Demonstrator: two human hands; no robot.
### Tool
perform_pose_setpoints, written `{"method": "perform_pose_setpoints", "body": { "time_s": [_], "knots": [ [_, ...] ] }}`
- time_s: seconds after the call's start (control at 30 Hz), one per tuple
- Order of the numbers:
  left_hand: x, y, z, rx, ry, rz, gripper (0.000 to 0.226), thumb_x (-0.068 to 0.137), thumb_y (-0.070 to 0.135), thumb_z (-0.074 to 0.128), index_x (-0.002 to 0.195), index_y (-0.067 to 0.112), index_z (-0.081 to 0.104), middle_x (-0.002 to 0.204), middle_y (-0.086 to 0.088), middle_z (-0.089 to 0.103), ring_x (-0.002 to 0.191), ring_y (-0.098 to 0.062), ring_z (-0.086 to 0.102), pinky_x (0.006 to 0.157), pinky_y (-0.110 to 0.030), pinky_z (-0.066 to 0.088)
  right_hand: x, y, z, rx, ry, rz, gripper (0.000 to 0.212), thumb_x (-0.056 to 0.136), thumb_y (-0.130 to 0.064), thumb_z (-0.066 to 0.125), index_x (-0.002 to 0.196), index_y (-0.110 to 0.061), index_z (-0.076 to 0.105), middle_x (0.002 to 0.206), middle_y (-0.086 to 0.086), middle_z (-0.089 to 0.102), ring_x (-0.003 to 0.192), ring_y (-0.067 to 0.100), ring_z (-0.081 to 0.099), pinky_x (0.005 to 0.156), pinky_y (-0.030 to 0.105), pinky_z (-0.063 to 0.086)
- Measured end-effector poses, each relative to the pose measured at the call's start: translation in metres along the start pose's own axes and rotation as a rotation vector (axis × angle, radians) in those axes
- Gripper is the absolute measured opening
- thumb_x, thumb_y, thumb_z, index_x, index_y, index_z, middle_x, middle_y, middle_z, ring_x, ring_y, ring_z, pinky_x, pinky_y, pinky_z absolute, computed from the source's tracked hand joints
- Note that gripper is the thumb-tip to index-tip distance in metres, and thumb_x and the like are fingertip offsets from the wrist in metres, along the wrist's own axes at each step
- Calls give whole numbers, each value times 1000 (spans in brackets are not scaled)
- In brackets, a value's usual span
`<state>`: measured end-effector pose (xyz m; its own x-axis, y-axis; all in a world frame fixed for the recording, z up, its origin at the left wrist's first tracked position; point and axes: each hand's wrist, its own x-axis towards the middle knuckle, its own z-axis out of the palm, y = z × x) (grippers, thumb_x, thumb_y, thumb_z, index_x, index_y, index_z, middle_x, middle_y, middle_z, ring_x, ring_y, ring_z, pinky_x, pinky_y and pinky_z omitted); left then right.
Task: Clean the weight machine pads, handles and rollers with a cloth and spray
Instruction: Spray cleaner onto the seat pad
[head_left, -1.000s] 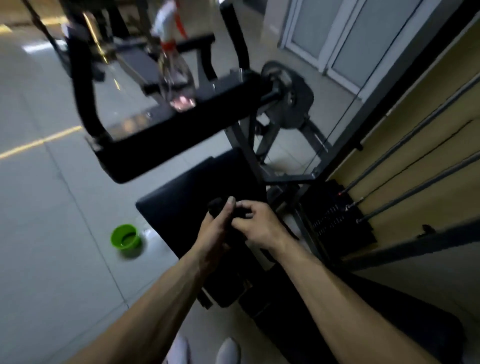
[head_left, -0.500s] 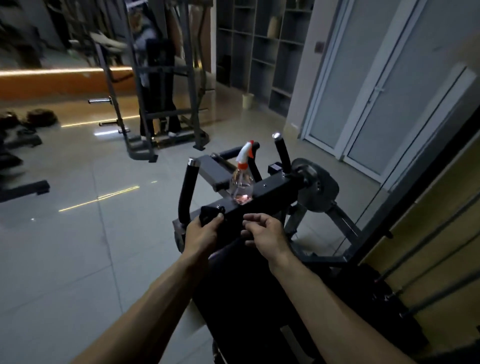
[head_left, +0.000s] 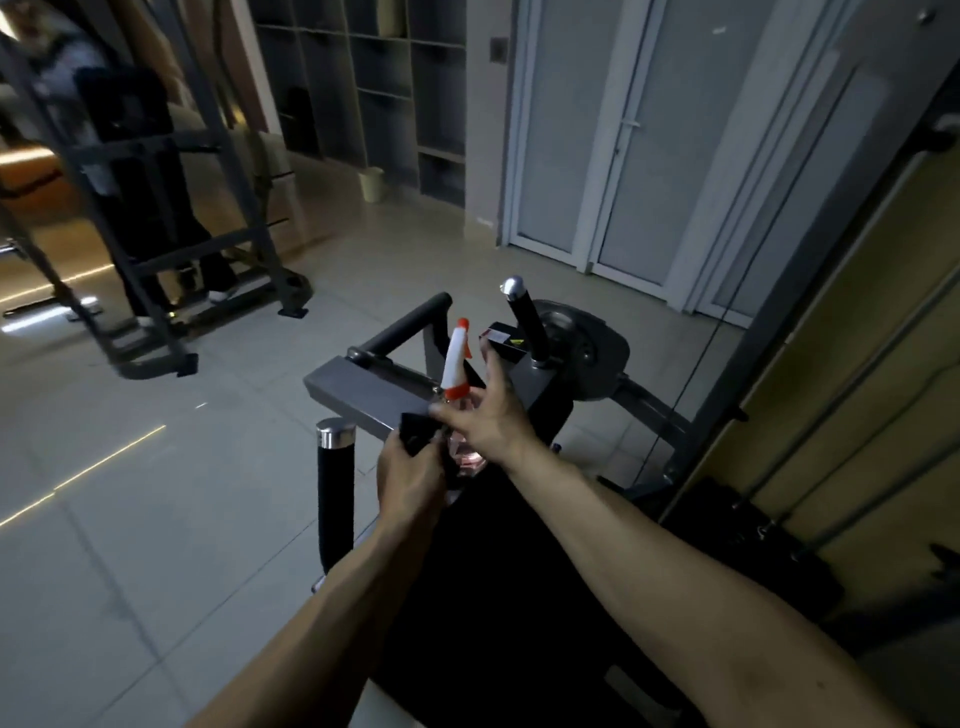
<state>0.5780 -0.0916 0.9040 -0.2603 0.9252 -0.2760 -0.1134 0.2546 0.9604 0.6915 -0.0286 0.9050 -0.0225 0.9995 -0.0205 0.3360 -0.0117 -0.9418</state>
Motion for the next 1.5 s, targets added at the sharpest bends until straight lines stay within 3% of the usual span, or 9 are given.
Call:
{"method": "perform_pose_setpoints", "body": {
  "time_s": [0.23,0.47,0.57,0.7,0.8,0.97,1.23,1.4,1.5],
  "knots": [
    [-1,2,-1,31,17,-32,15,92,12,67,107,9,70,70,-4,70,63,-22,65,57,-32,51,-18,-11,-2,-186,185,-60,77,84,-34,71,152,-22,38,137,5,56,122,24,58,101,39,50],
    [-66,-21,38,92,-197,-70,3,94,15,70,96,12,71,82,-6,77,70,-18,73,70,-33,58,-130,29,-80,-72,435,-70,21,92,-23,63,111,-32,63,101,-17,64,88,1,59,74,16,46],
    [-92,-55,68,116,-235,-81,2,92,12,72,93,13,71,78,-5,75,71,-20,72,70,-34,57,-180,77,-118,32,371,-6,21,94,-17,64,104,-35,62,97,-24,65,92,-7,61,75,8,45],
    [-111,-114,98,195,-237,-173,7,92,16,73,96,11,73,88,-12,78,83,-31,75,79,-43,60,-224,161,-153,23,290,156,31,95,-37,61,126,-30,61,122,-17,63,114,5,61,95,37,54],
    [-116,-153,107,294,-252,-245,13,94,21,73,103,12,72,91,-11,78,82,-29,76,78,-44,61,-245,216,-157,36,336,310,29,100,-36,63,129,-31,59,118,-18,63,112,9,63,97,44,54],
    [-92,-198,122,435,-277,-305,11,95,21,71,104,16,71,93,-10,78,85,-28,76,81,-44,63,-238,296,-124,-7,283,516,24,100,-48,60,110,-27,59,90,-9,61,80,6,61,72,33,52],
    [-19,-239,117,595,-155,-283,23,94,25,73,114,16,66,85,-3,75,62,-10,72,48,-17,51,-139,362,-45,-11,220,618,41,99,-59,51,112,-24,68,98,-8,68,95,13,67,87,33,54],
    [15,-265,110,577,-158,-329,28,93,31,73,119,22,67,104,-5,75,87,-18,74,77,-35,61,-106,380,-30,-89,96,647,48,98,-67,49,115,-25,67,100,-7,66,97,14,68,84,28,54],
    [28,-277,110,649,-144,-262,17,94,26,72,107,24,61,91,0,69,78,-10,66,63,-19,50,-103,395,-23,88,54,621,48,98,-66,50,126,-30,64,107,-15,63,104,8,64,94,25,50]
  ]
}}
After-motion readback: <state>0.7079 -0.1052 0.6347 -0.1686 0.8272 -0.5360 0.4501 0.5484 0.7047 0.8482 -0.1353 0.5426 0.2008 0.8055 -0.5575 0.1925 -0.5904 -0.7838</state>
